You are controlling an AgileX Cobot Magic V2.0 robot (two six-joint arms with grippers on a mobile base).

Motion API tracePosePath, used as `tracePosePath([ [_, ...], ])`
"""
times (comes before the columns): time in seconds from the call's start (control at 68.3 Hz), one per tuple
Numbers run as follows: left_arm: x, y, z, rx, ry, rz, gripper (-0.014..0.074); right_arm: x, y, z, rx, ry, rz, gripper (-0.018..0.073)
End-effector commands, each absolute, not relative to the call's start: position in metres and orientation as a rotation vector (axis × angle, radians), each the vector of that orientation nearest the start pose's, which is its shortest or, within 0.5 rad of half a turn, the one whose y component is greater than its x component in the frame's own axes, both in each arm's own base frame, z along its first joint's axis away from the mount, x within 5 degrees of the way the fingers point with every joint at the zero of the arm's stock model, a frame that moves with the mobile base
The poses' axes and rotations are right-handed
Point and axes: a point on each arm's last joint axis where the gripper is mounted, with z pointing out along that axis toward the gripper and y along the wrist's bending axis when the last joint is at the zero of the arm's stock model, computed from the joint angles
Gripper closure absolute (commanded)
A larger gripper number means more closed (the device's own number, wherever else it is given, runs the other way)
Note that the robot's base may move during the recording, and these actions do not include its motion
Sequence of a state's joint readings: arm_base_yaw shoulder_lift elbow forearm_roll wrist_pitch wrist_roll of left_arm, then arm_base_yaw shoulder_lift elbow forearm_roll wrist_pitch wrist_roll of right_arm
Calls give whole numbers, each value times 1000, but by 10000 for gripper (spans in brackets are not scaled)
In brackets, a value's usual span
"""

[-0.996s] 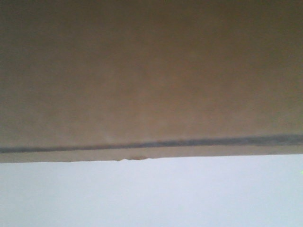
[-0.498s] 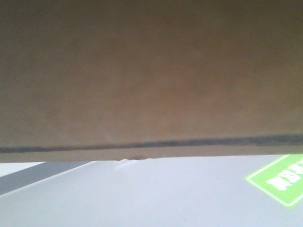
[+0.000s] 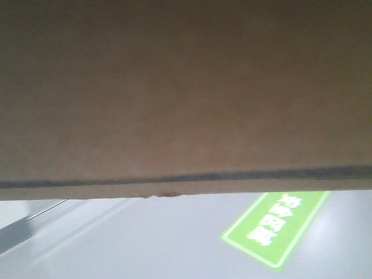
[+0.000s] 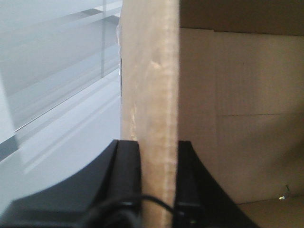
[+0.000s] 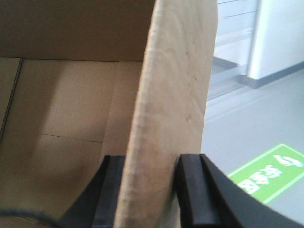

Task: Grab box from left shelf to table start
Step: 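Carry the box with both grippers while driving toward the white table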

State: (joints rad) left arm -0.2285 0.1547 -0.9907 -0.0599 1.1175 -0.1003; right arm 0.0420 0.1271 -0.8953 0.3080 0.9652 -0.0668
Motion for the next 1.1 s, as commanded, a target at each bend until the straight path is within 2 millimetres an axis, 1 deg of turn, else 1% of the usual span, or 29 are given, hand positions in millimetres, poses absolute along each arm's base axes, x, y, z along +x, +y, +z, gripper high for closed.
tracePosePath([
  [0.0, -52, 10, 426, 103, 1565, -308, 688, -37, 13, 412, -97, 1514, 209, 500],
  [1.084, -52, 10, 426, 103, 1565, -308, 688, -37, 13, 412, -97, 1515, 209, 500],
])
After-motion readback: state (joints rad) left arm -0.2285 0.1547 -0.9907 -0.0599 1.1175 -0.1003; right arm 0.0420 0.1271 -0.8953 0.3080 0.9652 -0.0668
